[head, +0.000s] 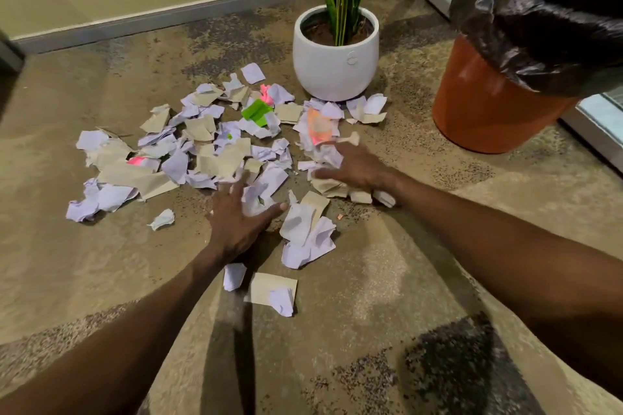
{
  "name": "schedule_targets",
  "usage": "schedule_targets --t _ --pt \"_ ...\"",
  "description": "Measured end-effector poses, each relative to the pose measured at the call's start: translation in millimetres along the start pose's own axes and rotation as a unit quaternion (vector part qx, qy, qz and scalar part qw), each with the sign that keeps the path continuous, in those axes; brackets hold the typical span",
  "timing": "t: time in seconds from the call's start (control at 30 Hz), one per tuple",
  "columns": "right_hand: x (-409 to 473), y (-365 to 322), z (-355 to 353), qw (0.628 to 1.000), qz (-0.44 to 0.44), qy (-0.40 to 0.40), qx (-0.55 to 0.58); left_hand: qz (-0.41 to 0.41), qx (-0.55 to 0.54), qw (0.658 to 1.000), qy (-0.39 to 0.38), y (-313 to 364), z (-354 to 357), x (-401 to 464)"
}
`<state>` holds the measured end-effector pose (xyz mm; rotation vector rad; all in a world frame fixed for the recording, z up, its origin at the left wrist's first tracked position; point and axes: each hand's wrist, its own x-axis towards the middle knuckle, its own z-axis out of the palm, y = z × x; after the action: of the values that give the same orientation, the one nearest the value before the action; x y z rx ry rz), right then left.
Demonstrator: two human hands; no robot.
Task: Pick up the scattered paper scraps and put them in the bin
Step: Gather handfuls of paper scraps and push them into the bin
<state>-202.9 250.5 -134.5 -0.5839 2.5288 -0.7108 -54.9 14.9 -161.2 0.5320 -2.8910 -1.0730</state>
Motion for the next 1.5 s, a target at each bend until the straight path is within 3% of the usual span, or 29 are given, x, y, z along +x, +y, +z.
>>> schedule_targets --t 0.1,0.23,0.3,0.43,0.6,0.73,0.93,1.1,1.23,1.37,1.5 --pt "-29 -20 34 0.991 -0.082 -0.08 -0.075 0.068 0.049 0.99 -0.11 12 -5 -11" --pt "-57 -32 25 0.953 -0.102 -0.216 -0.187 0.095 0.212 0.941 -0.247 24 -9 -37" --pt "-67 -31 17 0.926 -0.098 -0.244 -0.271 0.095 0.249 0.928 -0.259 29 -4 -49" --pt "-80 -25 23 0.907 -0.149 -0.179 -0.352 0.138 0.312 0.922 -0.182 34 9 -69" --pt "-78 -33 22 0.941 -0.146 -0.144 -0.269 0.171 0.224 0.949 -0.139 39 6 -69" --pt "-79 -34 23 0.975 -0.099 -0.089 -0.175 0.093 0.023 0.984 -0.152 54 -8 -67" --pt "-89 -26 -16 1.0 -0.019 -0.006 0.017 0.051 -0.05 0.996 -0.056 71 -28 -59" --pt "-110 -35 -56 0.973 -0.006 0.008 0.229 0.013 -0.131 0.991 -0.006 111 -50 -53" --pt "-130 -47 -84 0.938 0.001 0.044 0.344 0.03 -0.219 0.975 0.02 147 -69 -47" --pt "-149 -59 -118 0.905 -0.016 0.111 0.411 0.073 -0.269 0.959 0.04 187 -81 -41" --pt "-169 -66 -158 0.842 -0.041 0.206 0.496 0.11 -0.309 0.944 0.029 239 -87 -30"
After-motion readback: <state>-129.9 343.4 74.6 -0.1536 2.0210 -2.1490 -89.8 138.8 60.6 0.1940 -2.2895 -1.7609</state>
